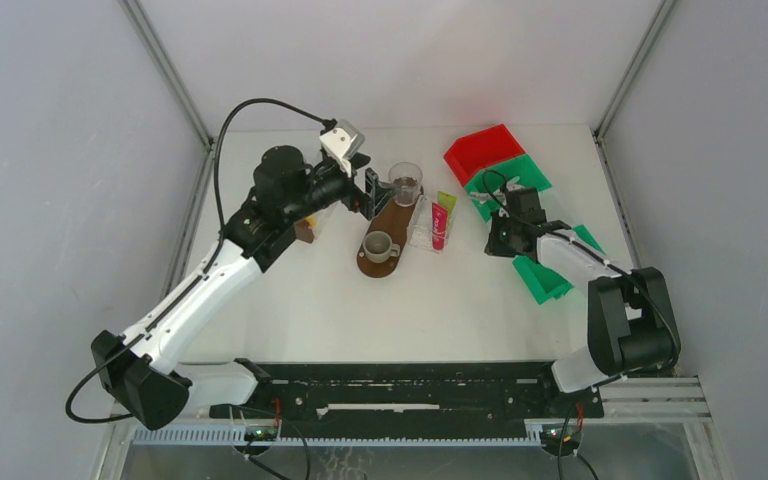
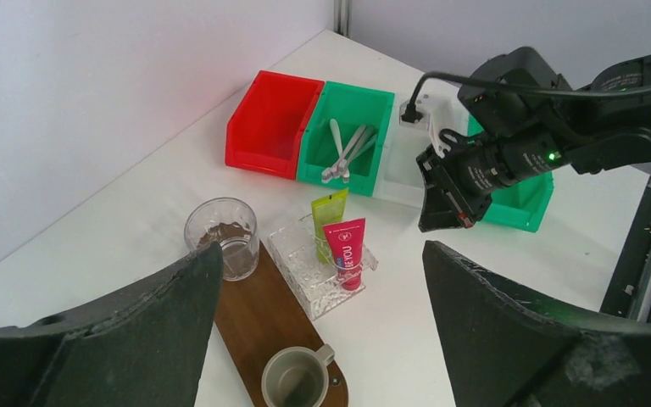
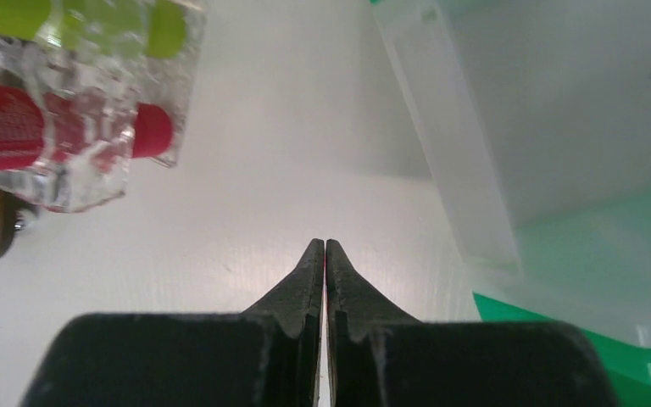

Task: Prepare toiletry sets of a toothbrush and toothpaste on the tray
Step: Move the storage box to the center of the board.

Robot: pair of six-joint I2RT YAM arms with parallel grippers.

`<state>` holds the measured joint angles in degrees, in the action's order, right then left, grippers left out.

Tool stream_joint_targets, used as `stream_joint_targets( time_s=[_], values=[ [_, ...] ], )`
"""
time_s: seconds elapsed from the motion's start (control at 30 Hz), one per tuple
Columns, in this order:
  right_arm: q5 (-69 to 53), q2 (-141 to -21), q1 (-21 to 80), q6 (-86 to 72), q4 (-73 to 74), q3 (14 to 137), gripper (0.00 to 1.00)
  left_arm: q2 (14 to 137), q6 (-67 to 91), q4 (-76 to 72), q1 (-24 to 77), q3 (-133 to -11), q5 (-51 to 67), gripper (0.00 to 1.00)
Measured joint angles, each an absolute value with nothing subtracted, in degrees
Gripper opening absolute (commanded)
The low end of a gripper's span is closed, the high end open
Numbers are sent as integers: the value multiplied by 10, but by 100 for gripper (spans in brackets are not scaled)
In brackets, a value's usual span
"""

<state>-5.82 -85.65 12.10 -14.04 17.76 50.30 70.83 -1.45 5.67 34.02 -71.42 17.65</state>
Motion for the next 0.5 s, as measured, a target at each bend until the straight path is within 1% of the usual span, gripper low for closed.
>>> stream_joint_targets(
  time_s=[0.17,0.5],
  values=[
    [-30,-867,122,-167,178,478,6,708,-15,57,346,-714,177,90],
    [44,-872,112,-227,192,474,5,704,-15,42,351,-714,183,91]
  ],
)
